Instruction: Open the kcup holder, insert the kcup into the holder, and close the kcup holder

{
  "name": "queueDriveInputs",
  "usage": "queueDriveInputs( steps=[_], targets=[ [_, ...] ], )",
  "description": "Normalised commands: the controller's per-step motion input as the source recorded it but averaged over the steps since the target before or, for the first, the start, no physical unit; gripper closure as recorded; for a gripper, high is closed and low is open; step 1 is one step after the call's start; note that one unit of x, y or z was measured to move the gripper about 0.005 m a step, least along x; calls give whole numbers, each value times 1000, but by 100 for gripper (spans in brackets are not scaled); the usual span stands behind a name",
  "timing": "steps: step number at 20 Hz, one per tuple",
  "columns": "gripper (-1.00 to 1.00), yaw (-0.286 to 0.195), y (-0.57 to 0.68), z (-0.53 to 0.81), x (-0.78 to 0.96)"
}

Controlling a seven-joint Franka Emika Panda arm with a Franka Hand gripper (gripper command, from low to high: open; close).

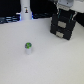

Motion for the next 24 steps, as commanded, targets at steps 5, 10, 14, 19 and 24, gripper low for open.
queueDriveInputs(
  steps=[5, 10, 14, 19, 24],
  targets=[
    [-100, -4, 81, -468, -267],
    [-100, -3, 52, -373, -261],
    [100, -7, 21, -80, -119],
    [100, 0, -9, -12, 2],
    [100, 0, -8, -13, 10]
  ],
)
